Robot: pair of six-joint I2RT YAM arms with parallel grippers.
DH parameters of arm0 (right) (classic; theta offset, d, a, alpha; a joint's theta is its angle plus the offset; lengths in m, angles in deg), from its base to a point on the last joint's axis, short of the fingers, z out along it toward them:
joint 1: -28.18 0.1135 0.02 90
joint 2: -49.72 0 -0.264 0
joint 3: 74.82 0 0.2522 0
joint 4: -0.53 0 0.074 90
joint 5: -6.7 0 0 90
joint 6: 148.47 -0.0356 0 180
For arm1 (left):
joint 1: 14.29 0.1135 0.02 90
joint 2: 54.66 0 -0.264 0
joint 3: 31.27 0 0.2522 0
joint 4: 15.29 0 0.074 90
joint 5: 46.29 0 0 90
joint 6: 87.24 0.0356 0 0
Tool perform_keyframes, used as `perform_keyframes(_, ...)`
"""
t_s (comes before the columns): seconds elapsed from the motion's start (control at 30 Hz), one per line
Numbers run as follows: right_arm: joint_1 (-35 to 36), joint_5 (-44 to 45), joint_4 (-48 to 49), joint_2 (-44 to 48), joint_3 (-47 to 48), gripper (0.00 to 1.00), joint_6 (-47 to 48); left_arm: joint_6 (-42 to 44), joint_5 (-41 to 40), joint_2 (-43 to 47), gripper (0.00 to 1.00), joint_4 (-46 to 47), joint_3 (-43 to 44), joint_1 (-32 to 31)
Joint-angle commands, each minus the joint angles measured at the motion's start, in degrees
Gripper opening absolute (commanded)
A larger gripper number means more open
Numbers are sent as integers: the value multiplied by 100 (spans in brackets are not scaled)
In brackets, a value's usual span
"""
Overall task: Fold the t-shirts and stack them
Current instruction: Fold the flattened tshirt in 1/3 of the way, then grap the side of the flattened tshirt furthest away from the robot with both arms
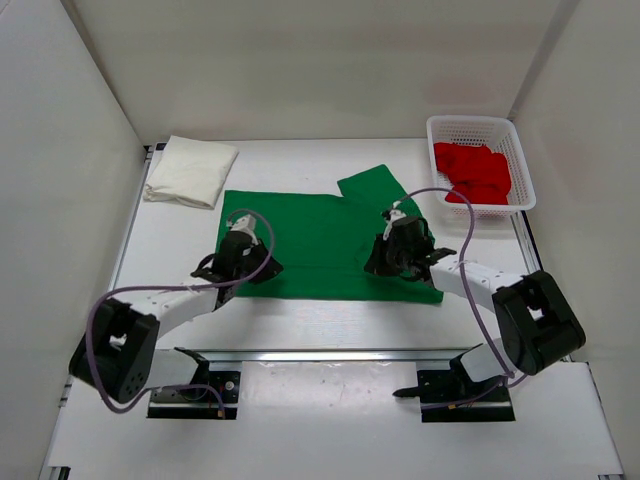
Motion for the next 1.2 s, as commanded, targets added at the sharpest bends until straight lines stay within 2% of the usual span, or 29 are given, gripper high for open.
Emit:
perform_keyframes(0.0,320,77,41,147,-174,0,100,468,-443,-239,20,-202,509,-510)
perform_keyframes(0.07,408,78,58,77,-252,0,143,583,-752,-327,20,-326,528,-792)
perform_keyframes(0.1,408,113,41,67,-253,0,144,566,-552,-380,19,-308,519,-749)
perform_keyframes(0.23,496,359,-214,-73,-323,0,266,662,-331,-424,19,-405,55,-152)
perform_keyframes(0.37,487,140,-294,163,-621,0,153,680,74,-213,19,-493,-718,348)
perform_keyframes(0.47,584,113,-240,480,-1052,0,12,461,425,190,19,-360,-1299,465)
perform_keyframes(0.57,725,157,-503,760,-1290,0,-32,189,311,805,20,-528,-1537,114)
perform_keyframes(0.63,900,236,-714,1033,-1517,0,-146,4,189,1401,21,-816,-1687,-141)
perform_keyframes(0.77,1049,236,-1031,1735,-1633,0,-296,-225,267,2412,22,-1353,-2003,-168)
perform_keyframes(0.83,1024,149,-1171,1956,-1458,0,-261,-68,285,2546,23,-1537,-1829,50)
perform_keyframes(0.9,866,34,-1329,1992,-1107,0,-164,239,258,2267,24,-1618,-1129,201)
perform_keyframes(0.97,769,-54,-1357,1905,-572,0,81,486,49,1513,25,-1731,-337,184)
perform_keyframes(1.03,699,7,-1252,1756,-298,0,240,714,30,896,30,-1636,558,375)
perform_keyframes(1.07,690,7,-1225,1668,-140,0,275,680,326,538,37,-1461,719,690)
perform_keyframes(1.1,681,-10,-1234,1449,-17,0,328,558,555,195,49,-1338,947,876)
perform_keyframes(1.17,750,95,-1137,1219,99,0,381,295,978,-280,61,-873,1274,1534)
